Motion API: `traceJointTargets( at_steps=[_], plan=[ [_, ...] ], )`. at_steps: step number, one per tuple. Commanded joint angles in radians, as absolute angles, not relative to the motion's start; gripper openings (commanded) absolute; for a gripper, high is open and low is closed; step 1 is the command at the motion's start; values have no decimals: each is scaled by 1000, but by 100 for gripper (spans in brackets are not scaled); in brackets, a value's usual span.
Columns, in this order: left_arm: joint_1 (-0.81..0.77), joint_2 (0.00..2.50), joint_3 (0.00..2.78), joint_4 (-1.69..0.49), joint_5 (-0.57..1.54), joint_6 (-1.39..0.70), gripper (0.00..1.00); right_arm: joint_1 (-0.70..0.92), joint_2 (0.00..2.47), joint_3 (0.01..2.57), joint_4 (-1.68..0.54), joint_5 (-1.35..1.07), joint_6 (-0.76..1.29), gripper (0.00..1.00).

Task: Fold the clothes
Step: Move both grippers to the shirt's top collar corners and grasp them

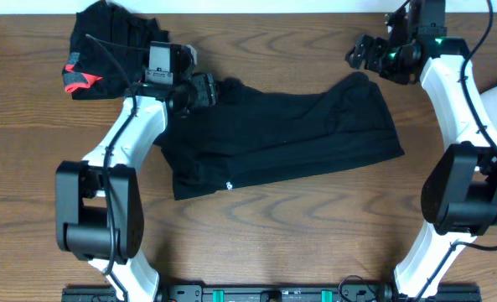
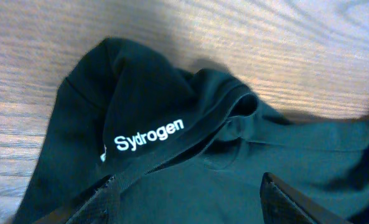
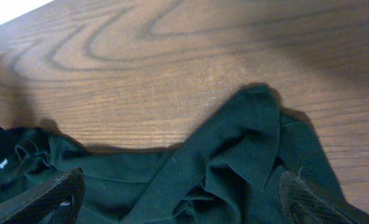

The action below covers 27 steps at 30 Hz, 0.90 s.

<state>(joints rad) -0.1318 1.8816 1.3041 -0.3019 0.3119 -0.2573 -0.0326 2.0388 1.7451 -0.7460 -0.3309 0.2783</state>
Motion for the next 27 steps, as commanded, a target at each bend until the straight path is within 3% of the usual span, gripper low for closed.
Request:
traceJointTargets(
  at_steps=[1, 27],
  plan=[
    [-113, 1925, 1325, -288, 309, -240, 72, -19, 2049, 1763, -754, -356, 249, 97],
    [-59, 2018, 1325, -225, 387, -260, 71, 0, 2114, 1763, -741, -292, 249, 97]
  ],
)
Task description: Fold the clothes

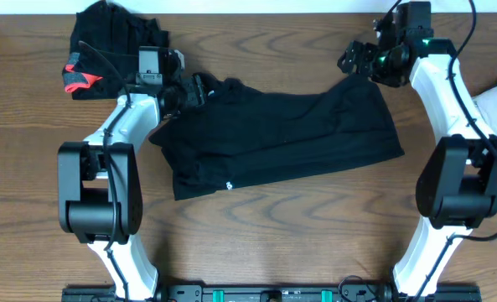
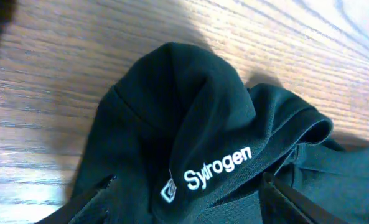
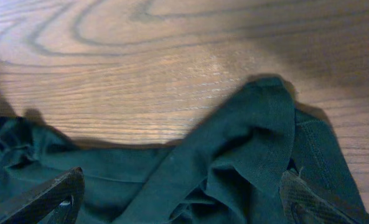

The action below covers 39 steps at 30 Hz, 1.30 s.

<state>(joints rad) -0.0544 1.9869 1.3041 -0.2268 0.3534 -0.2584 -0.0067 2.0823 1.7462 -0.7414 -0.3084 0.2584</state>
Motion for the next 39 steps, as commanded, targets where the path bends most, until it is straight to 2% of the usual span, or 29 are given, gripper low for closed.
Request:
traceJointTargets(
  at_steps=[1, 12, 16, 20, 23, 25, 28, 31, 39],
  plan=[
    [-60, 2022, 1325, -226, 391, -260, 70, 0, 2123, 1763, -741, -287, 251, 97],
    [-65, 2026, 1325, -200, 394, -260, 69, -2, 2129, 1763, -749, -287, 257, 97],
    [-65, 2026, 1325, -192, 412, -260, 60, -1, 2129, 1763, -756, -285, 257, 97],
    [-65, 2026, 1325, -192, 412, -260, 59, -2, 2129, 1763, -756, -279, 257, 97],
    [-65, 2026, 1325, -192, 412, -260, 44, -2, 2130, 1762, -759, -250, 257, 97],
    [-65, 2026, 1325, -192, 412, -260, 26, -2, 2130, 1759, -761, -239, 260, 96],
    [-65, 2026, 1325, -192, 412, -260, 13, -2, 2130, 1758, -771, -232, 302, 95],
    [-65, 2026, 1325, -193, 412, -263, 6, -2, 2130, 1758, -767, -232, 321, 94],
    [-65, 2026, 1324, -197, 412, -263, 6, -24, 2159, 1758, -698, -241, 329, 89]
  ],
)
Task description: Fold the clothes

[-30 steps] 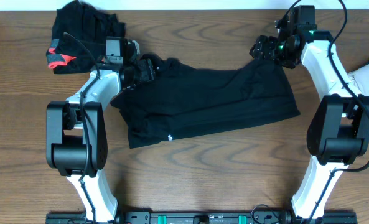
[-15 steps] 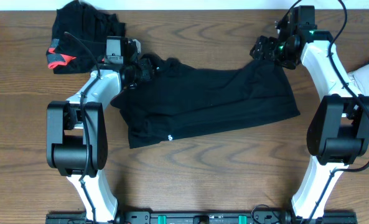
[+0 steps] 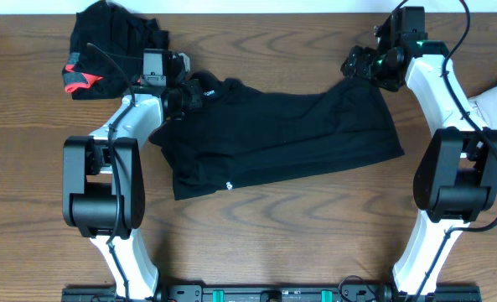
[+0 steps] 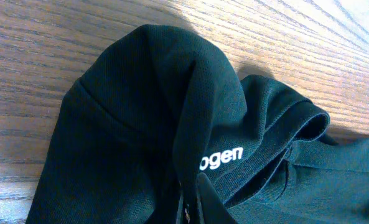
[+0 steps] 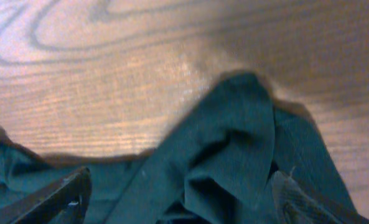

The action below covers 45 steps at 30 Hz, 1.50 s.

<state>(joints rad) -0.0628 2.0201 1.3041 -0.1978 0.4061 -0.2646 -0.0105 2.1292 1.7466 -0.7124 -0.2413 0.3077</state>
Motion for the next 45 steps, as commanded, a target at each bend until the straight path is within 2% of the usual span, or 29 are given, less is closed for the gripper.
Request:
traceJointTargets(
  at_steps=[1, 18, 25, 28, 31, 40, 41, 45],
  plan=[
    [-65, 2026, 1324, -197, 412, -264, 6, -28, 2165, 1758, -690, -245, 330, 89],
    [-65, 2026, 1324, -200, 412, -263, 6, -36, 2275, 1758, -661, -266, 344, 87],
    [-65, 2026, 1324, -200, 412, -263, 6, -36, 2274, 1758, -642, -282, 344, 79],
    [-65, 2026, 1324, -200, 412, -263, 6, -36, 2274, 1758, -633, -294, 344, 71],
    [-65, 2026, 1324, -200, 412, -263, 6, -36, 2274, 1758, -627, -296, 344, 48],
    [-65, 2026, 1324, -213, 412, -263, 6, -37, 2274, 1758, -619, -295, 344, 5],
    [-65, 2026, 1324, -217, 412, -263, 6, -38, 2274, 1758, -620, -295, 344, 1],
    [-65, 2025, 1325, -223, 440, -263, 6, -43, 2271, 1759, -632, -295, 344, 1]
  ],
)
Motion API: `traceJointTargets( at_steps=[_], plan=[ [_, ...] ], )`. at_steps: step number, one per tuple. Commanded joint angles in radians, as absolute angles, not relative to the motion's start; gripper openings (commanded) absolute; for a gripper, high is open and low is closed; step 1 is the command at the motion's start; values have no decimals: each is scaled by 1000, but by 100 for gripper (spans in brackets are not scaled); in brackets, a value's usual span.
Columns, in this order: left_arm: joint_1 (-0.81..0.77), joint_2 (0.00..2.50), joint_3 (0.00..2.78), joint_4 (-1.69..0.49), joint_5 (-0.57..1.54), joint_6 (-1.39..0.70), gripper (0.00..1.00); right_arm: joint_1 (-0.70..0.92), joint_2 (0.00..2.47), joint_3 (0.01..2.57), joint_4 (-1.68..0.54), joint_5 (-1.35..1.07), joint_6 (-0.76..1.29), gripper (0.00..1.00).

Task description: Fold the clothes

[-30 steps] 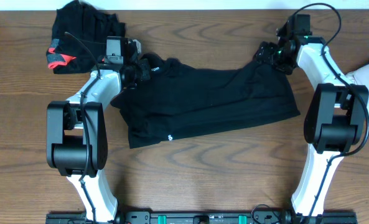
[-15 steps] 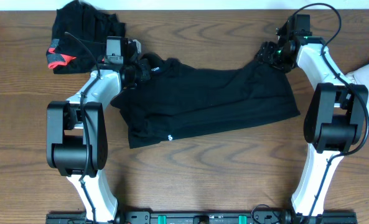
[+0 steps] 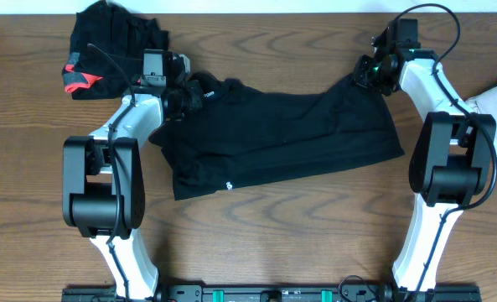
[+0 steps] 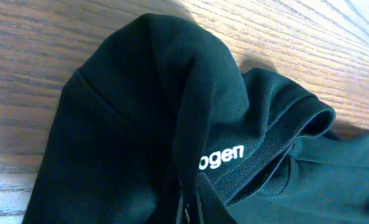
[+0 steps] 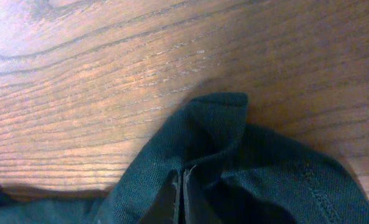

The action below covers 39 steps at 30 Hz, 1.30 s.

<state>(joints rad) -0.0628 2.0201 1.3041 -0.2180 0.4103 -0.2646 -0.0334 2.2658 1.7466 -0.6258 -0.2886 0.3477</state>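
Observation:
A black polo shirt lies spread across the middle of the wooden table. My left gripper is shut on the shirt's far left corner, where white lettering shows beside the collar fold. At the far right corner of the shirt, my right gripper is shut on the cloth, its fingers pressed together with fabric bunched around them.
A pile of black clothes with a red patch sits at the far left corner. A white and blue item lies at the right edge. Bare wooden table lies in front of the shirt.
My right gripper, open over the shirt's far right corner before, is now shut on that corner. My left gripper stays shut on the left corner.
Both grippers were first open over the shirt's two far corners, and stayed open a moment later, a little nearer the cloth. Then my left gripper was shut on the lettered corner while the right stayed open. Now both hold the shirt.

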Motion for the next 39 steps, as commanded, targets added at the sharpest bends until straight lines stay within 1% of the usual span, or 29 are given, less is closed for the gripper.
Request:
traceJointTargets(
  at_steps=[1, 4, 13, 19, 29, 39],
  plan=[
    [-65, 2024, 1325, -223, 458, -262, 6, -45, 2268, 1760, -633, -296, 344, 1],
    [-65, 2011, 1325, -231, 488, -263, 6, -52, 2247, 1763, -643, -295, 344, 1],
    [-65, 1913, 1325, -326, 490, -263, 6, -84, 2149, 1765, -739, -295, 344, 1],
    [-65, 1865, 1325, -392, 490, -263, 6, -102, 2144, 1765, -800, -295, 334, 1],
    [-64, 1825, 1325, -529, 490, -263, 6, -112, 2143, 1765, -838, -293, 313, 1],
    [-52, 1695, 1325, -673, 486, -246, 6, -172, 2143, 1765, -859, -266, 278, 1]
  ],
)
